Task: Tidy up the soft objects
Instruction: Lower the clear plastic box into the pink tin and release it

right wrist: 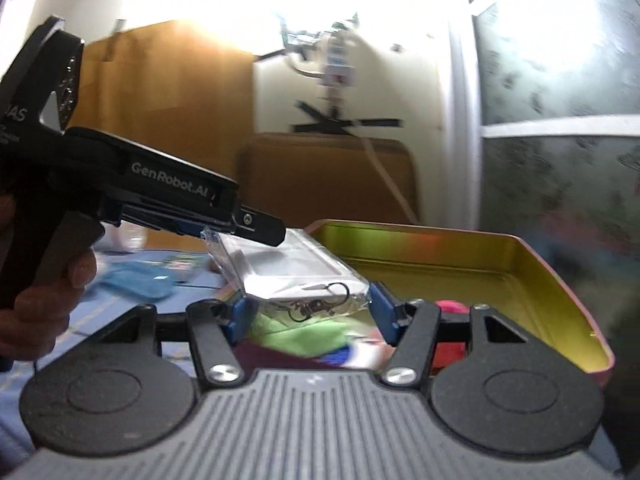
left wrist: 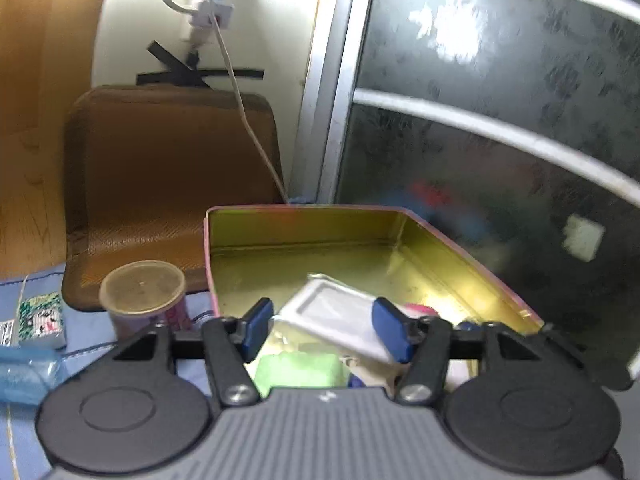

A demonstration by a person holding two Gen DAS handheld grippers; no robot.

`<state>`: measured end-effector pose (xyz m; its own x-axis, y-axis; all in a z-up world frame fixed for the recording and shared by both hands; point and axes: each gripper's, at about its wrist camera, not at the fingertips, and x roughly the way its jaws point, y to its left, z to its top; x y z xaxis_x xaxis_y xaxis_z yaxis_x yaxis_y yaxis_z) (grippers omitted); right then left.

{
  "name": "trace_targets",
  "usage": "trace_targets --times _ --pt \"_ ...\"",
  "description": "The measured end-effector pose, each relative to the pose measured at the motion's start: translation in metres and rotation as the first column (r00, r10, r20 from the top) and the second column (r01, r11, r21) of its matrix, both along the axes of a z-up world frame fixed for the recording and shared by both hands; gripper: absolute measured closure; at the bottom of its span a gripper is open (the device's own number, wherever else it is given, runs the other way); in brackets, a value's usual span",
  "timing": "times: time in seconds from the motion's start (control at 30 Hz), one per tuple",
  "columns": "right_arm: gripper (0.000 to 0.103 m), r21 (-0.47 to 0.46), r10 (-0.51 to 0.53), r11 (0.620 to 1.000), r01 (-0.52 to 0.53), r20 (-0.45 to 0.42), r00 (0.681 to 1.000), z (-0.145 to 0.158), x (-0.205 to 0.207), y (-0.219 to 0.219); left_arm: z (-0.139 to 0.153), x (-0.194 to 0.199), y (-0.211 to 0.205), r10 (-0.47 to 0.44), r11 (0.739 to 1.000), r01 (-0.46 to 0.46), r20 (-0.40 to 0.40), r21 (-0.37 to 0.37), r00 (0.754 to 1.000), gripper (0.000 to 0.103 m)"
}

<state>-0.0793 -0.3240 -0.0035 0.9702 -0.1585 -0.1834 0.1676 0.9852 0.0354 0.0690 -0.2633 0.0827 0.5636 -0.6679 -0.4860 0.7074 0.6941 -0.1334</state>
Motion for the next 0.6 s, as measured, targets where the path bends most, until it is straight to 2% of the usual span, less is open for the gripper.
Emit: trace_targets --times 0.1,0.13,0.23,0.43,0.6 --pt "0.030 -0.082 -0.168 0.983 0.165 -0.039 0.985 -0.008 0.023 -0.014 -0.006 -0.002 -0.009 0.014 1.000 -0.013 -0.017 0.022 1.000 0.046" --pt "0.027 -0.084 -0.192 0.979 0.188 -0.041 0.981 -0.010 0.025 -0.018 -0.008 -0.004 -0.007 0.012 1.000 -0.012 -0.021 0.017 1.000 0.046" --pt "0.025 -0.017 -0.180 0.984 0.180 -0.018 0.984 -0.012 0.018 -0.028 -0.011 -0.014 0.004 0.015 0.999 -0.015 0.003 0.028 1.000 0.044" --pt "0.024 0.002 -0.147 0.989 0.147 0.039 0.988 -0.013 -0.003 -0.011 -0.014 -0.031 0.043 0.041 0.999 -0.041 0.009 0.011 0.999 0.042" --pt "0.024 0.021 -0.109 0.994 0.107 0.073 0.991 -0.003 -0.002 0.001 -0.018 -0.043 0.099 0.113 0.993 -0.113 0.000 -0.034 0.994 0.037"
